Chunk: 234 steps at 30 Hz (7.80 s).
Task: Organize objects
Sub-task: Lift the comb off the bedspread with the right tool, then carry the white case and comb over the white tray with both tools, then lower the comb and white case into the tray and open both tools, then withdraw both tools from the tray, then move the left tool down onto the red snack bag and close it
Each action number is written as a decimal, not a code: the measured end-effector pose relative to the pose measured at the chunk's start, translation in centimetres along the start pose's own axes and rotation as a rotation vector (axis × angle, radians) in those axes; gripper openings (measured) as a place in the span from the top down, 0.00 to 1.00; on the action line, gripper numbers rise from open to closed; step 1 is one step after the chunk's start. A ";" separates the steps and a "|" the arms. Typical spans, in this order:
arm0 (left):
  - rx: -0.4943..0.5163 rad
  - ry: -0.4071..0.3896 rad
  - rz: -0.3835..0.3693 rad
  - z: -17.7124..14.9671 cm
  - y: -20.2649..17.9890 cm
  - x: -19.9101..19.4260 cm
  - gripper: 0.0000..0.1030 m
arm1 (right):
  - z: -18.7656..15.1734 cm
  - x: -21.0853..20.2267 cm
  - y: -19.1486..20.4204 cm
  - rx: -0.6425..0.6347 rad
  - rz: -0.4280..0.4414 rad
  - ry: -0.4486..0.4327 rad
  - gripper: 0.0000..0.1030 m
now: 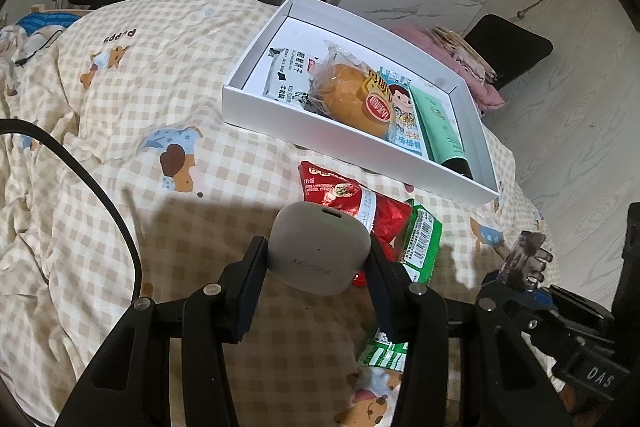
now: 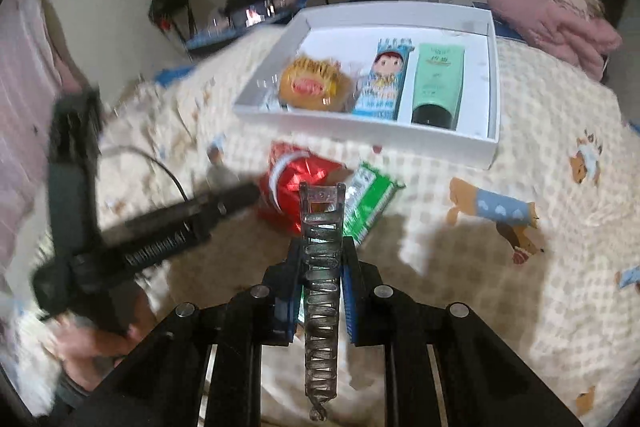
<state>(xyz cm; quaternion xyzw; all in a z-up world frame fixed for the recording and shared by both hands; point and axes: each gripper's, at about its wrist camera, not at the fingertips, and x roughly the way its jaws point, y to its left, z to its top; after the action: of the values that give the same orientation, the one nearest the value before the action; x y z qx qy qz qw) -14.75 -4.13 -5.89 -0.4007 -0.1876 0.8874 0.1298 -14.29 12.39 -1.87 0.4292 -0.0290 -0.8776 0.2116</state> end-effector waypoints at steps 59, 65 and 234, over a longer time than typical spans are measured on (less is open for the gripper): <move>0.074 -0.080 -0.081 0.1 -1.7 -1.8 0.50 | -0.5 -1.3 -4.1 0.195 0.205 -0.229 0.82; 0.059 -0.097 -0.098 0.2 -1.5 -2.3 0.50 | -0.3 -2.5 -4.0 0.199 0.238 -0.263 0.82; 0.167 -0.052 -0.009 -0.1 -3.8 -3.8 0.47 | 1.7 -7.4 -1.7 0.062 -0.103 -0.245 0.01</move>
<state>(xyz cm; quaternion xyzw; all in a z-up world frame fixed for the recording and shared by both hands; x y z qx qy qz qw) -11.89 -2.18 -1.81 -0.3646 -0.1181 0.9093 0.1619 -12.15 16.63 4.23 0.3259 -0.0597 -0.9319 0.1478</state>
